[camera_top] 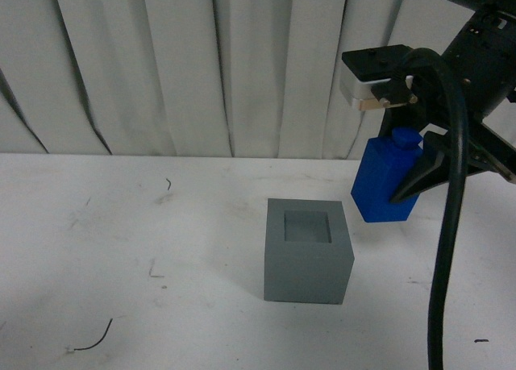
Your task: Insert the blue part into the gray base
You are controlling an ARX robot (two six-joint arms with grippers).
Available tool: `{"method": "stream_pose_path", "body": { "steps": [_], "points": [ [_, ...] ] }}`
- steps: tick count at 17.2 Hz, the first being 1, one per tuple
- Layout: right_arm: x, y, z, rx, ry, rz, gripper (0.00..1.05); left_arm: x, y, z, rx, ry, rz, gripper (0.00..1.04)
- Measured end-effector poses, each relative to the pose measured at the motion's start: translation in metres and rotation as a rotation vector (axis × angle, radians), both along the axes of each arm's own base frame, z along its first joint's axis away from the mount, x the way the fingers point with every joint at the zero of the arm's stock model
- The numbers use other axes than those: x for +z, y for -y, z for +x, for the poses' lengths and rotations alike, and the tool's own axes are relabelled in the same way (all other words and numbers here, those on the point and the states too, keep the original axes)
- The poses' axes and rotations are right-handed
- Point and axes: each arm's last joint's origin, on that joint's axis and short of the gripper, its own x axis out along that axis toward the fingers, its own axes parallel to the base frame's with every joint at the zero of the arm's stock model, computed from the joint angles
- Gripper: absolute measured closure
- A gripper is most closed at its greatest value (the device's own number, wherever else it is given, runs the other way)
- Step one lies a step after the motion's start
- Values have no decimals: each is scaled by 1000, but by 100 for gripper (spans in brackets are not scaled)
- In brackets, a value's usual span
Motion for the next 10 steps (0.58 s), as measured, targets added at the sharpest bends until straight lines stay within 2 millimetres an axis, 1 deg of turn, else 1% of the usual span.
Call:
{"method": "stream_pose_path", "body": {
  "steps": [2, 4, 6, 7, 10],
  "points": [
    [-7, -14, 4, -53, -32, -4, 58, 0, 0, 0, 0, 0, 0, 7],
    [-16, -35, 6, -92, -65, 2, 58, 0, 0, 0, 0, 0, 0, 7],
    [-17, -51, 5, -125, -73, 12, 58, 0, 0, 0, 0, 0, 0, 7],
    [-17, -57, 4, -153, -74, 20, 58, 0, 0, 0, 0, 0, 0, 7],
    [-23, -66, 1, -209, -99, 16, 58, 0, 0, 0, 0, 0, 0, 7]
  ]
}}
